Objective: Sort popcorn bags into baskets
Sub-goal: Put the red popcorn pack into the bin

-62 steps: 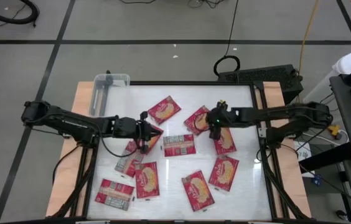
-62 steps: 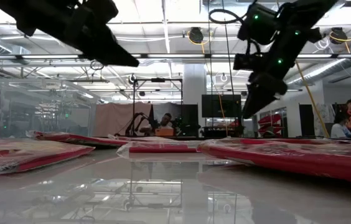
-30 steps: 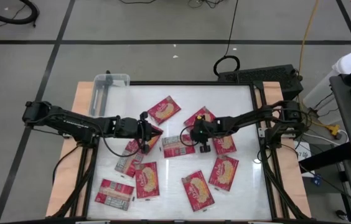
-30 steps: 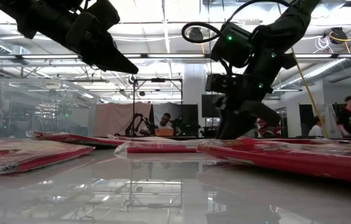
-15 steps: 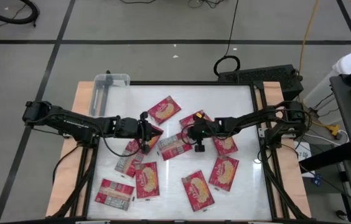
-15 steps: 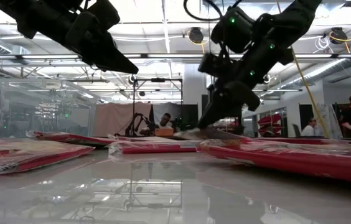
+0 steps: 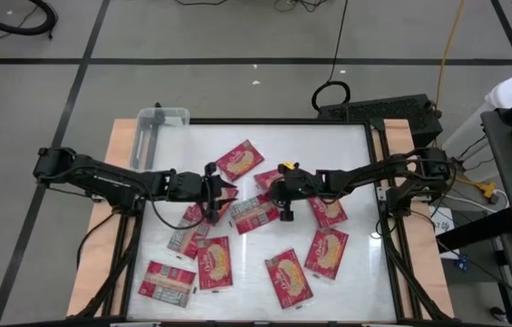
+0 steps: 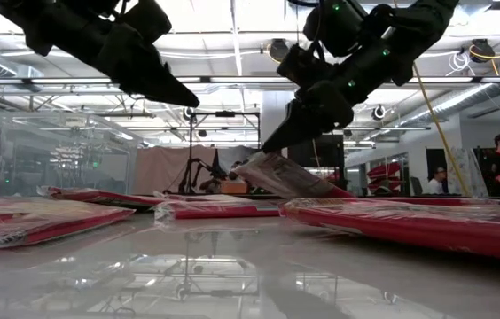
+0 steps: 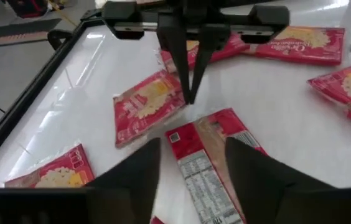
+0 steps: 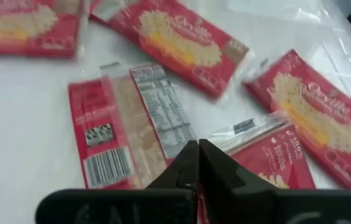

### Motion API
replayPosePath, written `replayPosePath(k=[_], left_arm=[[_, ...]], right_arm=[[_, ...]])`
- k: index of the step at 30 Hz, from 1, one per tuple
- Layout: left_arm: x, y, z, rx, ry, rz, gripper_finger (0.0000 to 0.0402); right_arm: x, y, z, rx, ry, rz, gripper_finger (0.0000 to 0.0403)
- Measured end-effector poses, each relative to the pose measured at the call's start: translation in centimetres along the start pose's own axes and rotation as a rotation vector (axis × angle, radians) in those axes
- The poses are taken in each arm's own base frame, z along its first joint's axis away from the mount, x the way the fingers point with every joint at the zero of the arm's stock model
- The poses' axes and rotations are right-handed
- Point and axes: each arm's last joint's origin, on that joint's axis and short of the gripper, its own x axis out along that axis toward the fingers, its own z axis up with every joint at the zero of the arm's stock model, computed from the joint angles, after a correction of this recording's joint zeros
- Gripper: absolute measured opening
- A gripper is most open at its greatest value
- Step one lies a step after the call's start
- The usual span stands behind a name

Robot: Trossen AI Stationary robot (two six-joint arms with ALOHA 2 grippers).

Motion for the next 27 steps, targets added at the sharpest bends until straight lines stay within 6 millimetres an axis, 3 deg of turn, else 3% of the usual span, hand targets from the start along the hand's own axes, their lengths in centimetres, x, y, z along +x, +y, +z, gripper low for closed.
replayPosePath(k=[7,13,18,22,27], left_arm=[[2.6,-0.4,-1.2,0.135,0.017,0.040,0.0262],[5.4,-0.6,-2.0,0.313,-0.030,0.178,0.0270],[7.0,-0.6,-2.8,0.443,-0.046,0.177,0.0270],[8.2,-0.5,-3.4,0.483,-0.036,0.105,0.0245],[8.8,-0.4,-3.3,0.495,-0.032,0.109,0.0146]], right_arm=[[-0.1,-0.1,1.2,-0.006,-0.133,0.056,0.0000],[-0.1,0.0,1.5,0.015,-0.161,0.076,0.0000],[-0.2,0.1,1.6,0.038,-0.177,0.089,0.0000],[-0.2,0.0,1.8,0.038,-0.195,0.085,0.0000],[-0.2,0.1,1.8,0.040,-0.197,0.104,0.0000]])
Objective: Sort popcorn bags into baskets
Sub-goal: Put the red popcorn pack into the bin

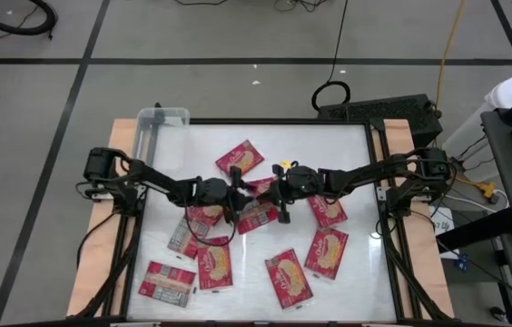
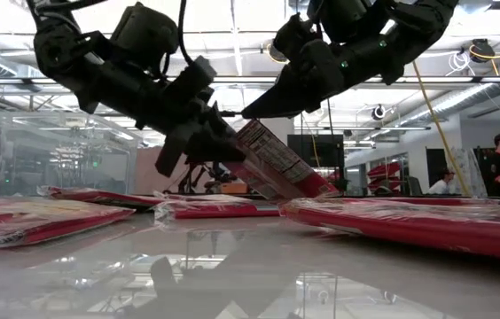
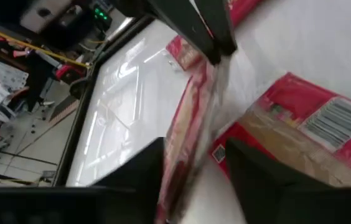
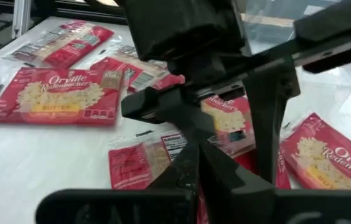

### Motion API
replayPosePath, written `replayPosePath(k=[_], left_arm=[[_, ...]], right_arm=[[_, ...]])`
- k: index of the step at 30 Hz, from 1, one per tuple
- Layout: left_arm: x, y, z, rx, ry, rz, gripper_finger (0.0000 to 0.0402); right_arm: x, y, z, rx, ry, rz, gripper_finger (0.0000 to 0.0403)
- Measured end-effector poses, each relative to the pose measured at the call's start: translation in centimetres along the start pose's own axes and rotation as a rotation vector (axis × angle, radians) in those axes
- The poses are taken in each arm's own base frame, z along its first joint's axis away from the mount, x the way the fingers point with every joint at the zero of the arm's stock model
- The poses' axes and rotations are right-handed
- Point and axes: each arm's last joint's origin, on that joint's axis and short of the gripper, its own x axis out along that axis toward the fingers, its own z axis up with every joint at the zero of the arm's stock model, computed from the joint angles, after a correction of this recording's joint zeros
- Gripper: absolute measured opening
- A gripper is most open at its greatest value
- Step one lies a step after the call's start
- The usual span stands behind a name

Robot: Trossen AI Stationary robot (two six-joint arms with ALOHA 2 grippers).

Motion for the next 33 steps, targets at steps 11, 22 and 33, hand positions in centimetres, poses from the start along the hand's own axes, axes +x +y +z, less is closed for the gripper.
replayPosePath(k=[11,22,33], left_arm=[[-2.3,1.3,1.2,0.008,0.061,-0.016,0.0031],[-8.7,5.4,4.3,-0.124,-0.030,0.055,0.0021],[-14.3,6.4,5.5,-0.040,-0.101,0.025,0.0017]], right_arm=[[-2.4,-0.1,0.9,0.003,0.083,-0.077,0.0028],[-7.7,0.8,3.3,0.013,0.108,-0.296,0.0121],[-7.1,1.1,0.6,0.032,-0.030,-0.301,0.0171]])
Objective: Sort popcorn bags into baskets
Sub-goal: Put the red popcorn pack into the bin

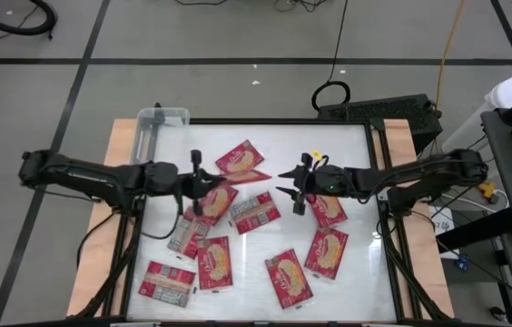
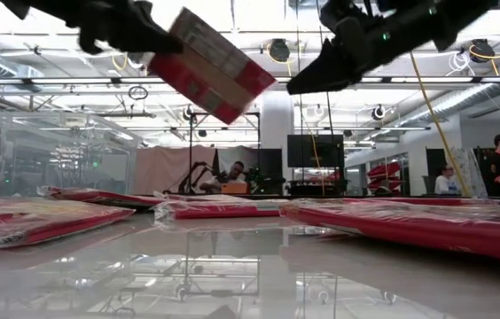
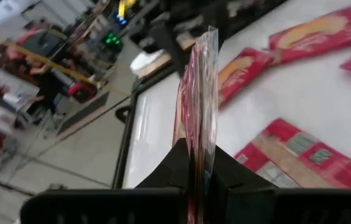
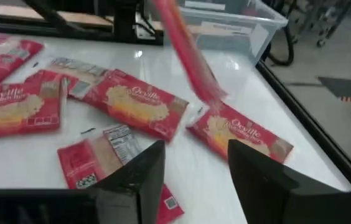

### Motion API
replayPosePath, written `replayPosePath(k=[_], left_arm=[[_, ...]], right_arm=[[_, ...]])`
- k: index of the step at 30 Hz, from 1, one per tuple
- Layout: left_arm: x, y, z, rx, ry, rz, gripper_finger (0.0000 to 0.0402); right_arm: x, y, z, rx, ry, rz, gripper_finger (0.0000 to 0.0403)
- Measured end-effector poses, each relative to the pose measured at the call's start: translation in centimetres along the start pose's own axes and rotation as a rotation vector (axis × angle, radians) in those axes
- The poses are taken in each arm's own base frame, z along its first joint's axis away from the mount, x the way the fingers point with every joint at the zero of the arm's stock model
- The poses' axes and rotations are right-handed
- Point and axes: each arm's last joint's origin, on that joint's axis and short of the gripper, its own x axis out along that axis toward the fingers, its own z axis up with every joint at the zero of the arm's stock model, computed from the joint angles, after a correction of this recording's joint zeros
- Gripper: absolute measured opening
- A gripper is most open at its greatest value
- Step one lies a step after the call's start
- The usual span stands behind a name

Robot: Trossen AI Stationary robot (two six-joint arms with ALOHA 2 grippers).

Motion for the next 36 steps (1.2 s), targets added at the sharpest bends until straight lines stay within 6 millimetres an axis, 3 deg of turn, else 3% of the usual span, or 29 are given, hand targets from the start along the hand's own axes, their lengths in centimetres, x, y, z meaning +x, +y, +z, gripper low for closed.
replayPosePath(k=[6,11,17,23,29,33,36], left_arm=[[-2.0,-1.5,1.0,0.255,-0.061,-0.088,0.0017],[-2.8,-3.2,1.7,0.618,-0.090,-0.115,0.0018],[-3.6,-4.5,2.1,0.807,0.012,-0.034,0.0029],[-4.1,-4.5,2.2,0.823,0.141,0.097,0.0017],[-4.2,-4.1,2.2,0.819,0.230,0.183,0.0027],[-4.5,-2.6,2.5,0.628,0.325,0.391,0.0017],[-4.9,-1.5,2.6,0.564,0.333,0.454,0.0017]], right_arm=[[0.7,0.9,-0.7,0.040,-0.217,0.012,0.0178],[2.1,1.7,-1.4,0.051,-0.242,0.024,0.0178],[3.0,2.9,-2.4,0.057,-0.228,0.057,0.0178],[3.4,4.8,-1.5,0.010,-0.232,-0.015,0.0178],[3.8,5.5,-0.6,-0.010,-0.251,-0.029,0.0178],[3.9,5.5,-0.6,-0.012,-0.243,-0.031,0.0178],[3.9,5.5,-0.7,-0.024,-0.235,-0.031,0.0178]])
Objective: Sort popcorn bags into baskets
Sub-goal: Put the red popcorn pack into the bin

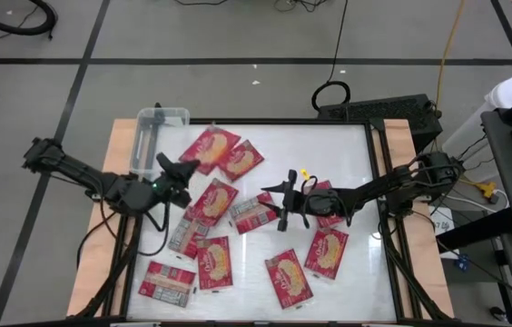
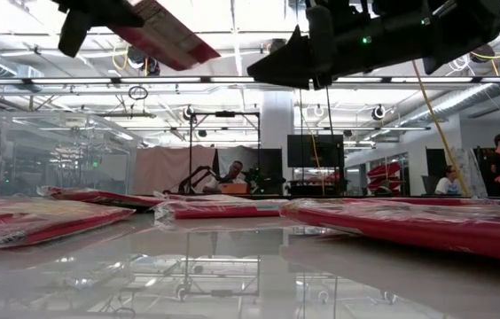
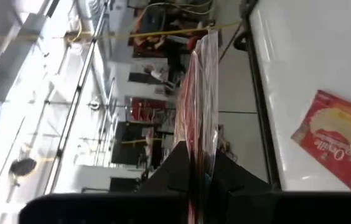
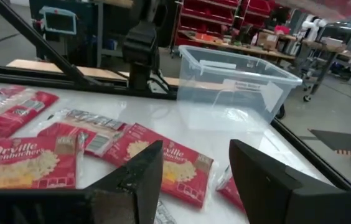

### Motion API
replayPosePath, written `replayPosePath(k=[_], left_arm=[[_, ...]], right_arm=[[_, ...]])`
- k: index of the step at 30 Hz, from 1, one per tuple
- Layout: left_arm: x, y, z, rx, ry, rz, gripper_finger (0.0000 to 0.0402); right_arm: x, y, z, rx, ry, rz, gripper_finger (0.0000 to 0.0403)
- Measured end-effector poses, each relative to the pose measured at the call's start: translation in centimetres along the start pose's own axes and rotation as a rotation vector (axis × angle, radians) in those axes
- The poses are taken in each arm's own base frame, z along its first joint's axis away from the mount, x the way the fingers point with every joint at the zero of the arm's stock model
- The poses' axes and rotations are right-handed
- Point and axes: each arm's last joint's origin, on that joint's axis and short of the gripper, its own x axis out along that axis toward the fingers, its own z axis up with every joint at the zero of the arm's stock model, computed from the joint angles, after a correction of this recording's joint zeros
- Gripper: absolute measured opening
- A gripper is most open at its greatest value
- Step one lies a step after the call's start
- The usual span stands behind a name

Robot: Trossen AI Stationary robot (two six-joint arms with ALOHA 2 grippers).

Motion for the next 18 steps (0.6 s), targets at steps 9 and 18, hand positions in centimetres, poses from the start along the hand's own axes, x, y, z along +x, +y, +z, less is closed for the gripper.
replayPosePath(k=[9,18], left_arm=[[0.9,4.3,-2.3,-0.237,0.287,0.205,0.0017],[1.6,10.7,-4.0,-0.386,0.460,0.320,0.0017]], right_arm=[[0.0,0.1,-0.4,-0.014,0.043,0.007,0.0178],[0.0,0.1,-0.8,-0.067,0.078,0.015,0.0178]])
